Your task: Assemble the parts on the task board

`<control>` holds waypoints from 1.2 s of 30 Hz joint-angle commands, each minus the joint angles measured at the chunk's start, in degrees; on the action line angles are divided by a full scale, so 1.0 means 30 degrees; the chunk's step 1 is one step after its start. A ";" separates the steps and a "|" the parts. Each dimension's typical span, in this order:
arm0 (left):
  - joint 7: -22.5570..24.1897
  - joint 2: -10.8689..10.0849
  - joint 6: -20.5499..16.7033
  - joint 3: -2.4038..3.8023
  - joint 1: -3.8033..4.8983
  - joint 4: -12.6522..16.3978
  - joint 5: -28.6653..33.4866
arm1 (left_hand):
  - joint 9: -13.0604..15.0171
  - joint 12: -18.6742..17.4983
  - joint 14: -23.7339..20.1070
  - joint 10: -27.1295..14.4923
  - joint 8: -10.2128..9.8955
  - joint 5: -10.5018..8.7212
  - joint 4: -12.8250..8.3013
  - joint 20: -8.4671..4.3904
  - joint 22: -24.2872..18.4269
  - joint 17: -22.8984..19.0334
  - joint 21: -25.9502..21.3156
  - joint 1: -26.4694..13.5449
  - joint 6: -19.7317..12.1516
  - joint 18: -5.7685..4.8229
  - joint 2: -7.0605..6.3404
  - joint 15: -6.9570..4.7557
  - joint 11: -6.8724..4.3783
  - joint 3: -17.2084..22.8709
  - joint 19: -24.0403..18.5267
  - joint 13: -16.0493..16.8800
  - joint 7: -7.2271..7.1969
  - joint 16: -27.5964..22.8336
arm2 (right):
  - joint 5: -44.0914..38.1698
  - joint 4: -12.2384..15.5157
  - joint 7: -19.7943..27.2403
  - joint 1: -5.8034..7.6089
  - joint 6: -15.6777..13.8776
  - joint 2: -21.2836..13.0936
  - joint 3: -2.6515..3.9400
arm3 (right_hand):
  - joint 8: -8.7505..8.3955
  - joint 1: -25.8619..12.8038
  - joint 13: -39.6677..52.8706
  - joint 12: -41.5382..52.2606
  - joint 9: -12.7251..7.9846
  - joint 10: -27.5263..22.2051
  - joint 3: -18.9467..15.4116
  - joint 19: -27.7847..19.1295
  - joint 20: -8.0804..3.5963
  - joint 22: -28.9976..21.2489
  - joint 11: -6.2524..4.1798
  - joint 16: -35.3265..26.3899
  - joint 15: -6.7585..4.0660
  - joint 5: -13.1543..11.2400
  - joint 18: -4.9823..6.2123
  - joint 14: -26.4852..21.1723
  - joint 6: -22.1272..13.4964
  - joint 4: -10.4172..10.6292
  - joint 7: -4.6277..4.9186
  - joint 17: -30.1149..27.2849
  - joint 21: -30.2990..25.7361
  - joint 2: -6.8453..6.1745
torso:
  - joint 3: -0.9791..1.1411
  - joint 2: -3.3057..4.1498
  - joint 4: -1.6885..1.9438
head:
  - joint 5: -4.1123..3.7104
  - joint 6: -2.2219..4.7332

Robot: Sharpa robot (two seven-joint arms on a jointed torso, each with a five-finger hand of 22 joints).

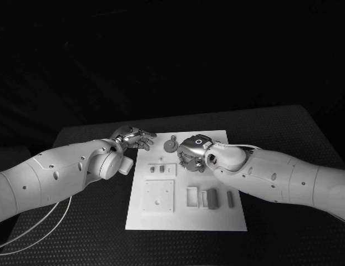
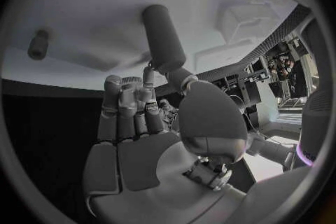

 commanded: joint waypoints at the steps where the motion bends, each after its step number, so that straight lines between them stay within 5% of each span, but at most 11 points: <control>1: -0.0163 -0.0009 0.1012 0.0008 0.0021 0.0006 -0.0121 | -0.0015 0.0014 0.0078 -0.0028 0.0052 -0.0045 -0.0026 0.0008 -0.0026 0.0018 0.0002 0.0043 0.0029 0.0043 -0.0008 0.0021 -0.0062 -0.0046 0.0129 0.0020 -0.0045 -0.0065 | 0.0058 0.0261 -0.0229 0.0082 -0.0319 -0.0110 0.0105 | -0.0113 -0.0156 -0.0013 -0.0117 0.0011 0.0124 0.0073 0.0109 -0.0024 -0.0011 -0.0039 0.0162 0.0003 0.0130 -0.0180 0.0088 0.0175 0.0066 0.0081 -0.0019 0.0068 0.0071 | -0.0002 -0.0001 -0.0004 | -0.0023 0.0074; 13: -0.1249 0.0015 0.2795 0.0008 0.0024 -0.0210 -0.1027 | -0.0100 0.0058 0.0084 0.0034 0.0159 -0.0074 0.0311 0.0000 -0.0066 0.0028 -0.0031 -0.0539 0.0115 0.0025 -0.0385 0.0017 -0.0104 -0.0258 0.0127 0.0053 -0.0104 -0.0124 | 0.0376 0.1078 -0.0244 0.0234 -0.0960 -0.0613 0.0782 | -0.0143 -0.0174 -0.0047 -0.0194 0.0019 0.0170 0.0136 0.0159 -0.0066 -0.0044 -0.0039 0.0084 -0.0051 0.0140 -0.0180 0.0143 0.0190 0.0060 0.0095 -0.0061 0.0034 -0.0149 | -0.0005 0.0005 0.0004 | -0.0059 0.0210; 18: -0.1587 0.0139 0.3566 0.0008 0.0026 -0.0264 -0.1855 | -0.0165 -0.0012 -0.0026 -0.0103 0.0137 -0.0080 0.0465 0.0025 -0.0100 0.0020 -0.0062 -0.0759 0.0015 0.0012 -0.0548 0.0054 -0.0051 -0.0306 0.0020 0.0032 -0.0068 -0.0193 | 0.0499 0.1731 -0.0320 0.0275 -0.1019 -0.0886 0.1280 | -0.0171 -0.0167 -0.0060 -0.0229 0.0017 0.0186 0.0172 0.0177 -0.0083 -0.0061 -0.0032 0.0050 -0.0078 0.0140 -0.0180 0.0162 0.0175 0.0059 0.0112 -0.0078 0.0015 -0.0210 | -0.0003 0.0006 0.0000 | -0.0024 0.0263; 28: -0.1809 0.0820 0.5429 0.0004 0.0026 -0.0633 -0.3625 | -0.0313 -0.0178 -0.0445 -0.0481 0.0137 -0.0084 0.0636 0.0188 -0.0153 0.0024 -0.0072 -0.0806 -0.0187 -0.0019 -0.0429 0.0238 0.0115 -0.0204 -0.0432 -0.0014 -0.0429 -0.0361 | 0.0552 0.2788 -0.0471 0.0520 -0.1041 -0.1130 0.1890 | -0.0224 -0.0150 -0.0078 -0.0289 0.0009 0.0189 0.0224 0.0185 -0.0104 -0.0084 -0.0006 -0.0008 -0.0118 0.0137 -0.0180 0.0175 0.0137 0.0052 0.0150 -0.0102 -0.0023 -0.0306 | -0.0011 0.0001 -0.0009 | 0.0013 0.0430; 36: -0.1225 0.1119 0.6192 0.0010 0.0026 -0.0626 -0.3598 | -0.0426 -0.0249 -0.0694 -0.0660 0.0084 -0.0096 0.0735 0.0296 -0.0155 0.0053 -0.0069 -0.0971 -0.0334 -0.0022 -0.0299 0.0351 0.0046 -0.0297 -0.0684 -0.0036 -0.0753 -0.0414 | 0.0596 0.2932 -0.0463 0.0540 -0.1024 -0.0980 0.2016 | -0.0242 -0.0149 -0.0082 -0.0309 0.0007 0.0194 0.0243 0.0191 -0.0111 -0.0093 0.0006 -0.0028 -0.0134 0.0136 -0.0180 0.0182 0.0131 0.0061 0.0165 -0.0109 -0.0037 -0.0326 | -0.0007 -0.0003 0.0013 | -0.0055 0.0528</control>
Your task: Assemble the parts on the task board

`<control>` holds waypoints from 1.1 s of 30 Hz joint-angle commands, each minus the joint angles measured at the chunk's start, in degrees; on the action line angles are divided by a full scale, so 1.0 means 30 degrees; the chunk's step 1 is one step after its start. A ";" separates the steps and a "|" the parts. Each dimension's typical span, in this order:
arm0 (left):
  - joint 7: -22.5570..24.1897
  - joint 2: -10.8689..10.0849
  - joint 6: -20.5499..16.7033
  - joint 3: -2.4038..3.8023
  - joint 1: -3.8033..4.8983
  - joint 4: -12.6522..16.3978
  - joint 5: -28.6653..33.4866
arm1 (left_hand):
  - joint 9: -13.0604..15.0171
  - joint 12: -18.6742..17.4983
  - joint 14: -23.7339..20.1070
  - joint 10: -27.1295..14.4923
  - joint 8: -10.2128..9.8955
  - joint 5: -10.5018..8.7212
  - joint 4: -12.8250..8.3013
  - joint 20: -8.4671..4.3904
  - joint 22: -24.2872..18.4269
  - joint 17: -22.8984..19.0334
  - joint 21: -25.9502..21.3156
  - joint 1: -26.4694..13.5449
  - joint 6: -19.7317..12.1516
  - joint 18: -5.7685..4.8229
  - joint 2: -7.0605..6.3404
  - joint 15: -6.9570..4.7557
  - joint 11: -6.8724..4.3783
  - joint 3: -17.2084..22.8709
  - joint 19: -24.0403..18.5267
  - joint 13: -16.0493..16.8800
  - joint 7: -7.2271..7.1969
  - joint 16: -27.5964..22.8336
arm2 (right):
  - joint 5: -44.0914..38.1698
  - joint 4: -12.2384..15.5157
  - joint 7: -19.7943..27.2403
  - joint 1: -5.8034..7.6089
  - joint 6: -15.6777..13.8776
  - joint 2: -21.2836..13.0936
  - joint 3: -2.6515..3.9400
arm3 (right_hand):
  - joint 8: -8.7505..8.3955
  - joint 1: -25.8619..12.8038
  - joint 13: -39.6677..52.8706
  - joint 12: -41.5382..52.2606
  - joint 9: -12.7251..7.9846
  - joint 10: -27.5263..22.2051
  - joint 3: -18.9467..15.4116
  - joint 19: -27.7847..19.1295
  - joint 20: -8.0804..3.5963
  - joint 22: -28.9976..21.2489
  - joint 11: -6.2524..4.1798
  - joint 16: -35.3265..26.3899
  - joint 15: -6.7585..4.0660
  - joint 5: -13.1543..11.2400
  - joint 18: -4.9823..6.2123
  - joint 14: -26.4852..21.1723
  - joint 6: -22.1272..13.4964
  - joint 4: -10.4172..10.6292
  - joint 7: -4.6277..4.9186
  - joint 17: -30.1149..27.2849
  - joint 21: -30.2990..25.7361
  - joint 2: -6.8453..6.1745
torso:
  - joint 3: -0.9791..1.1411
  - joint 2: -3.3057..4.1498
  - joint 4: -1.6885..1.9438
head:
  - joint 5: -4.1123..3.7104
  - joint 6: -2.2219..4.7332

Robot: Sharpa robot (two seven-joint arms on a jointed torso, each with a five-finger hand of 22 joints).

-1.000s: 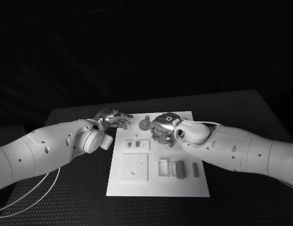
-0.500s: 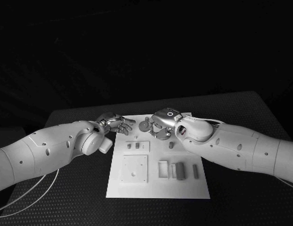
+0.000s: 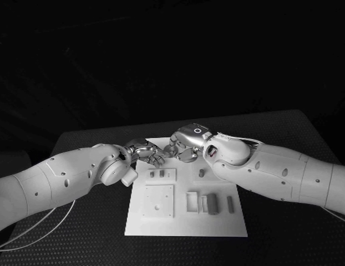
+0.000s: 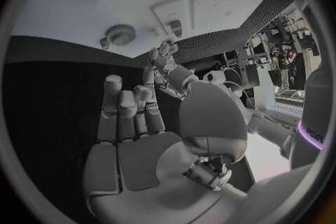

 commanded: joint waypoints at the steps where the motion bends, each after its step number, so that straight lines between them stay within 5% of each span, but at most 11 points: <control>1: 0.0591 0.0107 0.1362 0.0013 0.0025 0.0030 -0.0304 | -0.0048 -0.0131 -0.0267 -0.0201 -0.0034 -0.0101 0.0167 0.0049 -0.0022 0.0018 -0.0076 -0.0161 -0.0069 -0.0026 0.0047 0.0023 -0.0037 -0.0043 -0.0193 -0.0043 -0.0199 -0.0144 | 0.0007 0.0049 -0.0068 0.0000 -0.0088 0.0064 0.0018 | -0.0091 0.0013 -0.0026 -0.0088 0.0025 0.0131 0.0077 0.0123 -0.0043 -0.0031 0.0068 -0.0029 -0.0141 0.0043 -0.0181 0.0042 0.0069 0.0012 0.0104 -0.0030 -0.0038 -0.0166 | 0.0005 -0.0008 0.0031 | -0.0039 0.0019; 15: 0.1448 -0.0012 0.2129 0.0017 0.0025 0.0105 0.2016 | -0.0209 -0.1147 -0.1422 -0.1000 -0.0094 -0.0115 0.0010 0.0507 -0.0361 -0.0190 -0.0134 -0.0219 -0.0479 -0.0197 0.0459 0.0429 -0.0186 -0.0093 -0.1703 -0.0703 -0.0301 -0.0907 | 0.0014 -0.0063 -0.0072 0.0002 0.0004 0.0141 0.0024 | -0.0111 0.0009 -0.0029 -0.0105 0.0022 0.0139 0.0090 0.0131 -0.0050 -0.0038 0.0080 -0.0046 -0.0156 0.0040 -0.0181 0.0050 0.0060 0.0023 0.0119 -0.0035 -0.0049 -0.0189 | 0.0005 -0.0010 0.0019 | -0.0073 -0.0003; 33: 0.1525 0.0002 0.1756 0.0017 0.0025 0.0155 0.2824 | -0.0257 -0.1573 -0.1370 -0.0696 0.0040 -0.0101 -0.0682 0.0591 -0.0711 -0.0242 -0.0062 0.0458 -0.0487 -0.0288 0.1587 0.0458 -0.0313 0.0235 -0.2107 -0.1127 -0.0384 -0.1342 | 0.0086 -0.0094 -0.0028 0.0002 0.0068 0.0183 0.0024 | -0.0130 -0.0002 -0.0030 -0.0121 0.0021 0.0149 0.0101 0.0143 -0.0055 -0.0044 0.0093 -0.0061 -0.0172 0.0037 -0.0181 0.0062 0.0055 0.0043 0.0137 -0.0039 -0.0058 -0.0200 | 0.0006 -0.0006 0.0026 | -0.0086 -0.0018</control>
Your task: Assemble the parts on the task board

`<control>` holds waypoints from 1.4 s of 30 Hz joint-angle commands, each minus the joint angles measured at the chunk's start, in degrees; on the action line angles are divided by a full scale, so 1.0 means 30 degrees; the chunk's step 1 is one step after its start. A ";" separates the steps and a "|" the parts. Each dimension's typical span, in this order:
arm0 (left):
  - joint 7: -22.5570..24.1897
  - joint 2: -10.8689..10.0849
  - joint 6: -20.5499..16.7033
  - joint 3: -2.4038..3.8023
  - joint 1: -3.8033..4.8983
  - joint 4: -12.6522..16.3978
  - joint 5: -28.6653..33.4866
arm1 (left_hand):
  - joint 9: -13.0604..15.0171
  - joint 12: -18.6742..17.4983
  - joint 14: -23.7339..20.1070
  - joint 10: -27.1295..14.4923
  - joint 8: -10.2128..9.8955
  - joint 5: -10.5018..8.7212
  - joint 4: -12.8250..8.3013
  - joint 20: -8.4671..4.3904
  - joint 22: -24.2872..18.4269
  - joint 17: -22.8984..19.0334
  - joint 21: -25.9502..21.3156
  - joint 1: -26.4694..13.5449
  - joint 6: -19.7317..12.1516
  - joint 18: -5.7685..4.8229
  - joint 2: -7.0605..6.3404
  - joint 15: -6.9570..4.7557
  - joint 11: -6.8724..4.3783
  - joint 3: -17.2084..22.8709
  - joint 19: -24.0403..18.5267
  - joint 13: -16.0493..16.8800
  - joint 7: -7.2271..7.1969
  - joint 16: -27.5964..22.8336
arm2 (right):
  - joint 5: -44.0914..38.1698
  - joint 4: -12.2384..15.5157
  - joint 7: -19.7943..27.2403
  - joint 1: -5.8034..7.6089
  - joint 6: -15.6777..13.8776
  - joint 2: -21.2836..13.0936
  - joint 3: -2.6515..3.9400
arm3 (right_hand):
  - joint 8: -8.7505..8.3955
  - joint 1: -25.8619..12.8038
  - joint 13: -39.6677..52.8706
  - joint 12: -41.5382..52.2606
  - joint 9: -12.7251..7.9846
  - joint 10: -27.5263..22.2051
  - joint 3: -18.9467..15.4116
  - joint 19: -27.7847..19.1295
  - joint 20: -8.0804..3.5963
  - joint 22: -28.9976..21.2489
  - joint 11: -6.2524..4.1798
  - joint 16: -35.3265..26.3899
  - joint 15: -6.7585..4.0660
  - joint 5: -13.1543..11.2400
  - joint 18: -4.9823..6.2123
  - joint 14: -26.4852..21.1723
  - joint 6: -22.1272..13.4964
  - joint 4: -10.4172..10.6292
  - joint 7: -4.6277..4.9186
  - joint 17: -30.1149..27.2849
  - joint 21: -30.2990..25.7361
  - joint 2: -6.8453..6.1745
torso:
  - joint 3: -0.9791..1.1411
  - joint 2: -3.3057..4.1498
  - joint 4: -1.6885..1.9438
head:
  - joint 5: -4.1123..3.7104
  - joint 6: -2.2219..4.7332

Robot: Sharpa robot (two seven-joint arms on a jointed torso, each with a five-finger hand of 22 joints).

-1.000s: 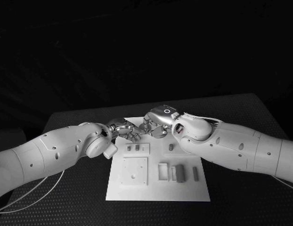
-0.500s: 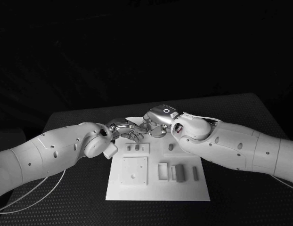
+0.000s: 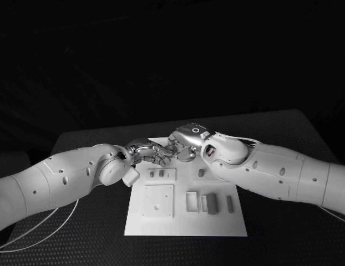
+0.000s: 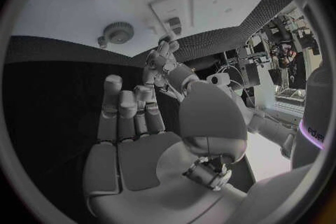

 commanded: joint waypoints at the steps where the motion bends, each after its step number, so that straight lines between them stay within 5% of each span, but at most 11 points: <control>1: 0.0355 0.0037 0.0047 0.0010 0.0025 0.0057 0.0550 | -0.0022 -0.0107 -0.0079 0.0076 0.0046 -0.0103 -0.0138 0.0010 -0.0038 -0.0003 0.0008 0.0052 -0.0069 -0.0286 0.0195 -0.0008 -0.0066 0.0005 -0.0099 -0.0027 -0.0119 -0.0100 | -0.0010 -0.0006 0.0073 0.0002 0.0093 0.0028 0.0010 | 0.0025 -0.0003 -0.0016 -0.0121 0.0018 0.0082 0.0103 0.0102 -0.0015 -0.0029 0.0026 -0.0061 -0.0118 0.0039 -0.0180 0.0016 0.0015 0.0044 0.0094 -0.0019 -0.0058 -0.0198 | 0.0006 0.0002 -0.0003 | 0.0002 0.0000; 14: 0.0342 0.0085 -0.0213 0.0010 0.0025 0.0041 0.0572 | 0.0091 0.0144 0.0174 0.1387 0.0640 -0.0102 -0.0187 0.0030 -0.0259 0.0100 0.0025 0.0197 0.1024 -0.0286 0.0751 -0.0085 -0.0277 -0.0038 -0.0081 -0.0059 -0.0225 -0.0179 | 0.0040 -0.0033 0.0093 0.0002 0.0130 0.0059 0.0010 | 0.0011 -0.0023 -0.0016 -0.0131 0.0017 0.0090 0.0103 0.0109 -0.0017 -0.0033 0.0035 -0.0071 -0.0128 0.0036 -0.0180 0.0023 0.0010 0.0064 0.0104 -0.0020 -0.0066 -0.0218 | 0.0006 0.0001 -0.0003 | 0.0003 0.0001; 42: 0.0280 0.0130 -0.0775 0.0010 0.0027 0.0057 0.0683 | -0.0006 0.0030 0.0396 0.2068 0.0784 -0.0107 -0.0156 -0.0006 -0.0469 0.0221 0.0029 -0.0021 0.1485 -0.0286 0.1031 -0.0117 -0.0323 -0.0088 0.0004 -0.0203 -0.0264 -0.0253 | 0.0100 -0.0046 0.0103 0.0002 0.0247 0.0129 0.0010 | -0.0018 -0.0062 -0.0014 -0.0153 0.0017 0.0103 0.0108 0.0123 -0.0023 -0.0043 0.0049 -0.0091 -0.0143 0.0034 -0.0180 0.0037 0.0004 0.0112 0.0120 -0.0022 -0.0082 -0.0241 | 0.0004 0.0008 -0.0004 | 0.0020 -0.0051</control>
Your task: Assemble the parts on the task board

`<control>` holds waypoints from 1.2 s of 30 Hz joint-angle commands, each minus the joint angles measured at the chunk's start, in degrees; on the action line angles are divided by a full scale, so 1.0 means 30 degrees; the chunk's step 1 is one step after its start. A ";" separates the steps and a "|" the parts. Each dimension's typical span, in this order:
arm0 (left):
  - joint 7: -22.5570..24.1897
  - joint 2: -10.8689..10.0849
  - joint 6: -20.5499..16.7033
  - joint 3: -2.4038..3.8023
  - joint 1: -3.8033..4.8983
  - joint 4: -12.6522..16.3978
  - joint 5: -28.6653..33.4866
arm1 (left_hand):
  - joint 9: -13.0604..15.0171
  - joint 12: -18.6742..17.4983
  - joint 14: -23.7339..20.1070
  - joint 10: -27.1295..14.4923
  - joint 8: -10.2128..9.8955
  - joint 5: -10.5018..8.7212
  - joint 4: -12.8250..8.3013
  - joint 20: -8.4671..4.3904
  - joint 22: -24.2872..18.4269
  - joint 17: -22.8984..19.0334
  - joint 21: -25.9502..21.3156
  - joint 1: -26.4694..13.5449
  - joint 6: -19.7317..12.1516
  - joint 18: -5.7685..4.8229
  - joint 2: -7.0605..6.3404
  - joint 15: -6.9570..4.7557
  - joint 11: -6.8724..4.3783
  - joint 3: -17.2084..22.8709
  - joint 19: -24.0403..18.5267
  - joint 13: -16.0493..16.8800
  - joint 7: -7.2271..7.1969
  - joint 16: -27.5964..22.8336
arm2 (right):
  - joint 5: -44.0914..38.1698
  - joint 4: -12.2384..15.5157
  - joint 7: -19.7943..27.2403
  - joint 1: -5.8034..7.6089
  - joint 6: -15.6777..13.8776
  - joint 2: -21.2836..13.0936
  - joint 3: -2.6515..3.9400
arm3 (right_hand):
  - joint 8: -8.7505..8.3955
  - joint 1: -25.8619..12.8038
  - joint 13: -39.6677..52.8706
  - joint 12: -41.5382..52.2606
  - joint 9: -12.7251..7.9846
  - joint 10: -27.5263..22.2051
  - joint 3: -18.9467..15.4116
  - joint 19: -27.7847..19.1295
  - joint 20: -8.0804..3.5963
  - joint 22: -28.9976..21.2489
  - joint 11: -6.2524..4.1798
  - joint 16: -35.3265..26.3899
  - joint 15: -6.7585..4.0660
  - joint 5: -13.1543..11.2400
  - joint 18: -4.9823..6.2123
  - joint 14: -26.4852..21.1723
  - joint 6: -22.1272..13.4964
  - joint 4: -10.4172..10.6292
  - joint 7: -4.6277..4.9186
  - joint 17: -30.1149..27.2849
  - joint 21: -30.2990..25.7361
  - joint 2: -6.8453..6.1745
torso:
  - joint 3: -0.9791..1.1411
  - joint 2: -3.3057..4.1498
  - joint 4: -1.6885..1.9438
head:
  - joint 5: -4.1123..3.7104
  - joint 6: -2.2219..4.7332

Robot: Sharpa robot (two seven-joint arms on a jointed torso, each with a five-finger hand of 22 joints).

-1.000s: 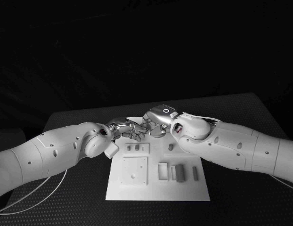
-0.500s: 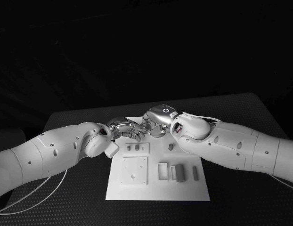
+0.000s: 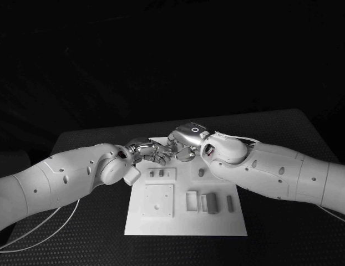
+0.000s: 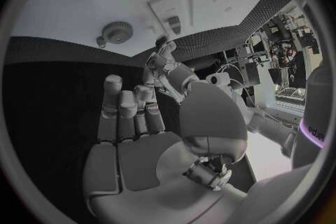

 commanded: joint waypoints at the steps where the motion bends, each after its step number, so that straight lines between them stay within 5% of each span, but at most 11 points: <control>1: 0.0269 0.0052 -0.0239 0.0021 0.0028 0.0060 0.0205 | -0.0036 -0.0051 0.0125 0.0172 0.0109 -0.0106 -0.0092 -0.0007 -0.0035 0.0022 0.0026 0.0022 0.0130 -0.0287 0.0221 0.0016 0.0014 0.0057 0.0002 -0.0030 -0.0007 -0.0105 | -0.0028 -0.0001 0.0080 -0.0010 0.0207 0.0033 -0.0001 | 0.0101 0.0013 -0.0018 -0.0079 0.0033 0.0103 0.0054 0.0098 0.0002 -0.0027 0.0048 -0.0092 -0.0118 0.0035 -0.0179 0.0019 -0.0017 0.0059 0.0099 -0.0024 -0.0083 -0.0165 | -0.0003 0.0004 0.0002 | 0.0009 -0.0006; 25: 0.0325 0.0101 -0.0995 0.0021 0.0028 0.0081 0.0241 | 0.0133 0.0208 0.0623 0.1759 0.0722 -0.0116 -0.0136 -0.0074 -0.0158 0.0209 0.0092 0.1151 0.1451 -0.0287 0.0825 -0.0271 -0.0397 0.0811 0.0290 0.0061 -0.0413 -0.0151 | 0.0162 -0.0079 0.0080 -0.0010 0.0502 0.0075 -0.0002 | 0.0003 -0.0071 -0.0013 -0.0129 0.0011 0.0083 0.0054 0.0103 -0.0005 -0.0044 0.0088 -0.0135 -0.0128 0.0036 -0.0179 0.0018 -0.0115 0.0153 0.0160 -0.0026 -0.0121 -0.0284 | -0.0002 0.0000 0.0001 | 0.0028 -0.0039; 36: 0.0307 0.0048 -0.1160 0.0021 0.0028 0.0051 0.0241 | 0.0229 0.0276 0.0772 0.2154 0.0855 -0.0116 -0.0147 -0.0095 -0.0164 0.0245 0.0097 0.1131 0.1720 -0.0287 0.0871 -0.0323 -0.0470 0.1012 0.0374 0.0134 -0.0431 -0.0186 | 0.0576 -0.0195 0.0021 -0.0006 0.0306 0.0018 -0.0004 | -0.1014 -0.0034 0.0120 -0.0285 -0.0419 -0.0274 0.0169 -0.0053 0.0024 -0.0042 0.0669 -0.0249 0.0323 0.0032 -0.0179 -0.0232 -0.1335 0.0538 0.0799 0.0074 -0.0296 -0.0972 | -0.0011 -0.0003 -0.0002 | 0.0032 -0.0057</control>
